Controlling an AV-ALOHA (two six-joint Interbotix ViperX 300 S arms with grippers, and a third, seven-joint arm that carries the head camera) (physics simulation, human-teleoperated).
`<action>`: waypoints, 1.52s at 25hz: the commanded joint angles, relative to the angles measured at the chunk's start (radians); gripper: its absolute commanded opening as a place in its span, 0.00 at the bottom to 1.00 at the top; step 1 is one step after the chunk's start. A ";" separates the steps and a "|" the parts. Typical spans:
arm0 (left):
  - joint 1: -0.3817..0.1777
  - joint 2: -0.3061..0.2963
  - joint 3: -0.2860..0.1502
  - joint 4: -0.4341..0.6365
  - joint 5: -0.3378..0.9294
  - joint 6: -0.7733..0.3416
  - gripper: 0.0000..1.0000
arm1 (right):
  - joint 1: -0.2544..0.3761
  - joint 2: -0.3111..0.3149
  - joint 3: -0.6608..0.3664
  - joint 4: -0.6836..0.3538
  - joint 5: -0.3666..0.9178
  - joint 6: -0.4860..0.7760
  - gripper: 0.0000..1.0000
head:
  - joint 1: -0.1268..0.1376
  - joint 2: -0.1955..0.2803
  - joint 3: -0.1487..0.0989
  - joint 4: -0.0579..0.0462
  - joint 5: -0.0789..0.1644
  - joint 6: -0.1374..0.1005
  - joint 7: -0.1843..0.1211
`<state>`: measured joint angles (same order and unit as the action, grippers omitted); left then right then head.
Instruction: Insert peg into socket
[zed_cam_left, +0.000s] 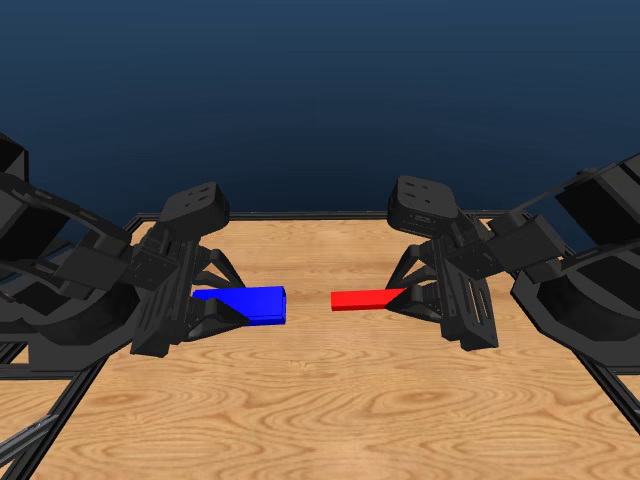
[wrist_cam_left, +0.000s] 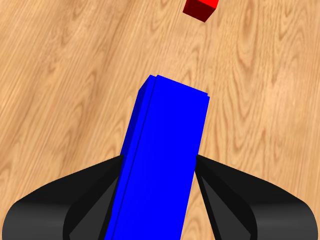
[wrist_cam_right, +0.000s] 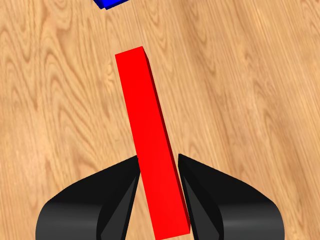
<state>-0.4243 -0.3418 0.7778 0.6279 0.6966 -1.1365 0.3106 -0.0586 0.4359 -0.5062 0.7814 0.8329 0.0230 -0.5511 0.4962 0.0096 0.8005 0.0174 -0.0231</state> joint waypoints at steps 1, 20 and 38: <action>-0.028 -0.011 -0.034 0.034 0.040 -0.052 0.00 | 0.008 0.022 -0.070 -0.017 0.035 -0.011 0.00 | 0.002 0.000 -0.007 0.001 -0.009 0.004 -0.004; -0.079 0.060 -0.112 0.083 0.071 -0.074 0.00 | -0.040 0.154 -0.194 0.026 -0.106 -0.103 0.00 | 0.009 0.010 0.001 0.004 -0.012 0.015 -0.013; -0.029 0.083 -0.119 0.040 -0.021 -0.022 0.00 | -0.104 0.371 -0.368 0.174 -0.337 -0.302 0.78 | 0.027 0.006 -0.016 0.007 -0.055 0.004 -0.007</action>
<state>-0.4979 -0.2416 0.6978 0.6455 0.7367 -1.1412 0.2232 0.3201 0.1005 -0.3362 0.5177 0.5423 0.0470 -0.5431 0.5002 0.0156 0.7690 0.0221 -0.0296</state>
